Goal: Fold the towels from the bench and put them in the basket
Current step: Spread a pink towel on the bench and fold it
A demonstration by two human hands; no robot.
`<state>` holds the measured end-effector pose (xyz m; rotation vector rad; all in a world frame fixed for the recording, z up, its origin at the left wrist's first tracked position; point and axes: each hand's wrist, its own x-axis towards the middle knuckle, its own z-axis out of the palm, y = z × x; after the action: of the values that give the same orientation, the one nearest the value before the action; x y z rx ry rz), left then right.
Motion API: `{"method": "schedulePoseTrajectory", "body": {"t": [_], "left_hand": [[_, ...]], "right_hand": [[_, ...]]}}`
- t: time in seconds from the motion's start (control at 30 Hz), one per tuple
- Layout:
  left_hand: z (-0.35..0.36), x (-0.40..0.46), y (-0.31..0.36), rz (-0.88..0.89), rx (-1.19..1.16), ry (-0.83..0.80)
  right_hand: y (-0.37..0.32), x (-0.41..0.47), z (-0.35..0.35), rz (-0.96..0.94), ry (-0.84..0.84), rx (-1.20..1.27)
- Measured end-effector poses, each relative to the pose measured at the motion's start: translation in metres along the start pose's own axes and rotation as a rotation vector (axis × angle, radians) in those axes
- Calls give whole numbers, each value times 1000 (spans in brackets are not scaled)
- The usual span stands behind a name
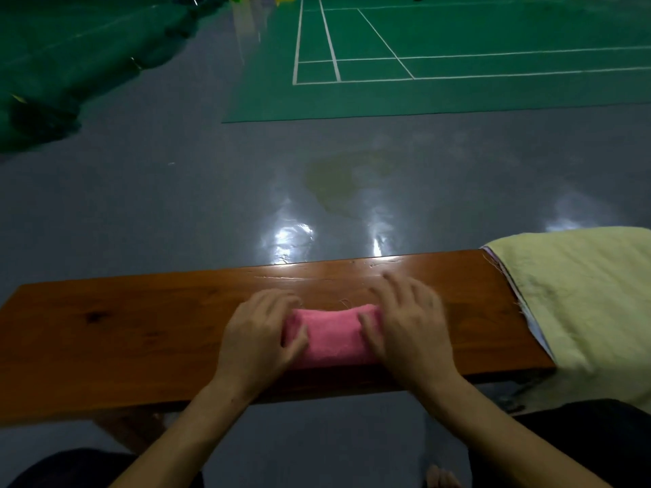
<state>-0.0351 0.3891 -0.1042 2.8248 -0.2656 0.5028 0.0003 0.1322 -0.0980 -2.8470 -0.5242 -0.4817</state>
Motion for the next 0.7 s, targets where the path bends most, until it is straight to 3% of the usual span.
{"method": "schedulePoseTrajectory", "body": {"t": [0.07,0.13,0.33,0.53,0.7], "left_hand": [[14,-8,15,122,60,-83],[29,-16,21,144,137,-162],[32,-9,1,-54,75,-365],[18,-7,2,-94,-19,-149],[1,-8,8,-296,-46,-163]], "right_hand": [[-23,-16,9,-179,-76,82],[-35,-33,26,-236,-171,65],[-12,-17,37,-190,-343,50],[1,-1,34,-85,-368,70],[0,3,21,-59,-350,37]]}}
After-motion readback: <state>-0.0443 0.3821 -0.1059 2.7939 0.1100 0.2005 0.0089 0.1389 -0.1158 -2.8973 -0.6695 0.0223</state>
